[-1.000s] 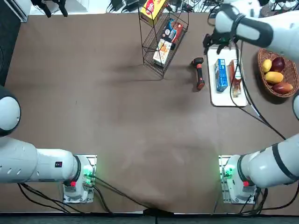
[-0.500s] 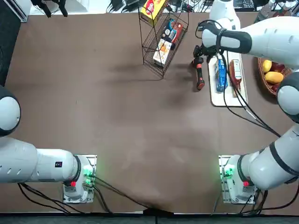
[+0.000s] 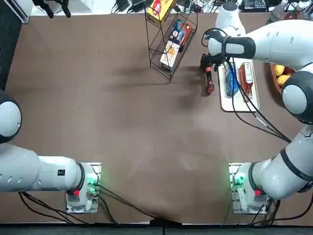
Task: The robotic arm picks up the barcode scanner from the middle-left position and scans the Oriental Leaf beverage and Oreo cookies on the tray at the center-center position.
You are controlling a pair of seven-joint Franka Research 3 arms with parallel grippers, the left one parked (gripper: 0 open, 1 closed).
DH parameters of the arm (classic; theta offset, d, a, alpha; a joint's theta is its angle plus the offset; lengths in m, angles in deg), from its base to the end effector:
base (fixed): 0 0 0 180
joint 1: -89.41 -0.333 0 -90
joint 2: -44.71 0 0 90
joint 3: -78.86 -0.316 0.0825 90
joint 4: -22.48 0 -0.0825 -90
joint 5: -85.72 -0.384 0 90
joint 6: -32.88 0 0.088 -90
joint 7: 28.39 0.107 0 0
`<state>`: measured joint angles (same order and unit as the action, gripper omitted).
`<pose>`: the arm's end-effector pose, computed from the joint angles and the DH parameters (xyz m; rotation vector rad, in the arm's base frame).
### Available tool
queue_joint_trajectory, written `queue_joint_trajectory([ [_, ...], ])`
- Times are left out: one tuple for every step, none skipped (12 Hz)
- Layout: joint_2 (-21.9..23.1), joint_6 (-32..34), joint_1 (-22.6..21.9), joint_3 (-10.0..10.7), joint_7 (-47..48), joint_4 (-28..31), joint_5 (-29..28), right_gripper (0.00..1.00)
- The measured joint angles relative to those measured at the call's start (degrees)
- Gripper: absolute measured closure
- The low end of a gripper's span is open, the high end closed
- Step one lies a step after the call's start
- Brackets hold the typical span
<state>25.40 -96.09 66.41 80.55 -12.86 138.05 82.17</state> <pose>0.5482 0.2161 0.2761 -3.1335 -0.0949 0.1710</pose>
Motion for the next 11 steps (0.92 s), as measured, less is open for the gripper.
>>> queue_joint_trajectory([
  [-0.3,-0.8,0.0,0.0,0.1,0.2,0.0,0.04],
  [-0.5,-2.1,0.0,0.0,0.4,0.6,0.0,0.04],
  [-0.7,-4.9,0.0,0.1,0.8,1.8,0.0,0.04],
  [-1.0,-6.1,0.0,0.1,0.9,2.3,0.0,0.05],
  [-1.4,-7.2,0.0,0.1,0.9,2.6,0.0,0.05],
  [-1.8,-8.0,0.1,0.1,1.0,2.8,0.0,0.07],
  [-2.2,-8.5,0.1,0.2,1.1,2.9,0.0,0.07],
  [-2.6,-9.1,0.1,0.2,1.1,3.0,0.0,0.08],
  [-2.9,-9.9,0.1,0.2,1.1,3.2,0.0,0.07],
  [-3.0,-10.9,0.1,0.2,1.1,3.6,0.0,0.07],
  [-3.2,-12.1,0.1,0.2,1.1,4.2,0.0,0.11],
])
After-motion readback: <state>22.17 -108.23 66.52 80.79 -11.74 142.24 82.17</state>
